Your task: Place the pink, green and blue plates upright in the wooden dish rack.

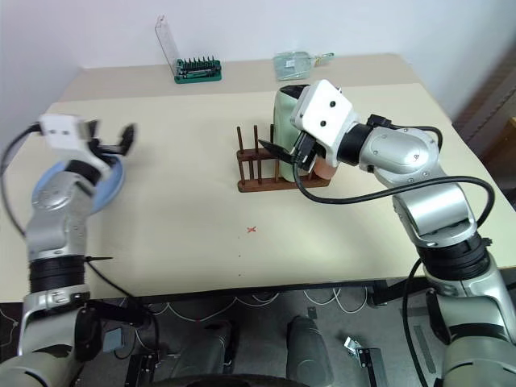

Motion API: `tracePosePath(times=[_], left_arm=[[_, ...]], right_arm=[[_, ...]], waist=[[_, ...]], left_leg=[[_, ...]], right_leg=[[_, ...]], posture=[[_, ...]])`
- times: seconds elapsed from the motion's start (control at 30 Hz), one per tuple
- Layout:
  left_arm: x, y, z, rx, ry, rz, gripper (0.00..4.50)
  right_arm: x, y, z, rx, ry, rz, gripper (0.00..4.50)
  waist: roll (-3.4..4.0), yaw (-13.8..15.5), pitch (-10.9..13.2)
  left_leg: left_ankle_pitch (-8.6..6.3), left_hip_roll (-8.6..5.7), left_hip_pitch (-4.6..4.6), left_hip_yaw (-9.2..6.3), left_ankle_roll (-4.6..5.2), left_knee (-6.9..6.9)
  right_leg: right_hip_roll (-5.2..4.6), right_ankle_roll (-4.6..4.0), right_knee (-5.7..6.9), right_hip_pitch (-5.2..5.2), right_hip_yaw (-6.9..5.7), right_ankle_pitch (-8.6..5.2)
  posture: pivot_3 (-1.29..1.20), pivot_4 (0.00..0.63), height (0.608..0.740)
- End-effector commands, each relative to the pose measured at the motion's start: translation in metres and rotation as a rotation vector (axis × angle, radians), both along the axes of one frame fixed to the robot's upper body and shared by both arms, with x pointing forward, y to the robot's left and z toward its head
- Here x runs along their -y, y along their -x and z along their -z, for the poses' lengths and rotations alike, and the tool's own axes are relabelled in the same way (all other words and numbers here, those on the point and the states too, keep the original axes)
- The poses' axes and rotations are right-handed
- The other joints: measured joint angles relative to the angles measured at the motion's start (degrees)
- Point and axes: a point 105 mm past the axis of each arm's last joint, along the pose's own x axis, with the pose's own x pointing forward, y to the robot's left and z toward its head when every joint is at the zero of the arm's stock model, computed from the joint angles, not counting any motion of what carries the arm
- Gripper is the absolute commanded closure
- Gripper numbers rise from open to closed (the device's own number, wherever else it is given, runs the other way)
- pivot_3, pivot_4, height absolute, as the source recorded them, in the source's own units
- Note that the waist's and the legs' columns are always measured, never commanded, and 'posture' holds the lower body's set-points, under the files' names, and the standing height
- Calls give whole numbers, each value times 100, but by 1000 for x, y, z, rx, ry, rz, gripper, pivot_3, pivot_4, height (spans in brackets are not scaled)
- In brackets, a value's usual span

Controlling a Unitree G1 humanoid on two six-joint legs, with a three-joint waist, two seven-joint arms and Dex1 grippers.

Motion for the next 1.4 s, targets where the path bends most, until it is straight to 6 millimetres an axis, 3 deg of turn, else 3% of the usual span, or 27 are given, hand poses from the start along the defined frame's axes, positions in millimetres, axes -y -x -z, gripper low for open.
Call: tracePosePath(times=[0.03,0.1,0.17,0.43,0.53,0.63,0.7,0.83,0.97,1.07,1.23,1.4], left_arm=[[-60,22,7,-30,203,-287,629],[-93,39,31,-129,283,-462,629],[-102,49,51,-225,306,-537,629],[-99,56,93,-365,535,-603,629],[-95,51,90,-336,563,-568,1894],[-95,49,87,-320,563,-571,3472],[-91,43,78,-271,560,-543,4474],[-52,16,4,21,438,-301,4474],[-4,5,-46,175,239,-149,4474],[45,3,-82,296,178,-4,4474],[110,1,-104,342,152,184,4474],[146,10,-119,380,177,302,4474]], right_arm=[[-3,0,-5,38,-2,-16,0],[-5,-2,-2,31,1,-29,0],[-6,-4,0,27,4,-34,0],[-5,-7,8,17,10,-31,0],[-3,-5,10,15,14,-24,0],[-1,-4,12,15,17,-13,0],[-1,-3,12,17,24,-10,0],[-5,0,13,58,60,-21,0],[-18,2,10,120,76,-54,0],[-36,4,9,222,139,-84,0],[-53,-10,13,391,263,-43,0],[-60,-21,18,443,317,-28,0]], waist=[[-15,41,0],[-19,89,1],[-19,106,1],[-48,148,-5],[-48,134,-5],[-48,126,-5],[-48,131,-5],[-51,159,-3],[-72,153,0],[-72,118,1],[-71,93,0],[-72,113,1]], left_leg=[[0,-1,0,-2,0,0],[0,-1,0,-4,-1,1],[0,-1,0,-3,-1,0],[4,-2,-1,-11,-10,0],[6,-2,0,-11,-14,-2],[7,-1,0,-10,-16,-3],[8,-1,0,-10,-17,-3],[10,-2,0,-9,-21,-2],[11,-3,-4,-10,-23,-1],[12,-2,-3,-7,-25,-3],[27,-1,-1,-4,-51,-4],[30,-2,-2,-4,-54,-4]], right_leg=[[0,0,0,2,0,0],[0,0,0,1,0,0],[0,-1,0,0,-1,0],[-1,-2,1,3,-6,1],[0,-3,4,0,-6,2],[0,-4,4,-1,-6,2],[0,-4,5,-2,-6,3],[-1,-5,0,3,-6,3],[-2,-5,-2,3,-8,3],[-2,-5,-2,0,-6,4],[0,-6,1,-2,-5,4],[0,-6,0,-2,-5,4]], posture=[[0,150,740],[0,150,740],[0,150,740],[0,150,740],[0,150,740],[0,150,740],[0,150,740],[0,150,740],[0,150,740],[0,150,740],[0,150,740],[0,150,740]])
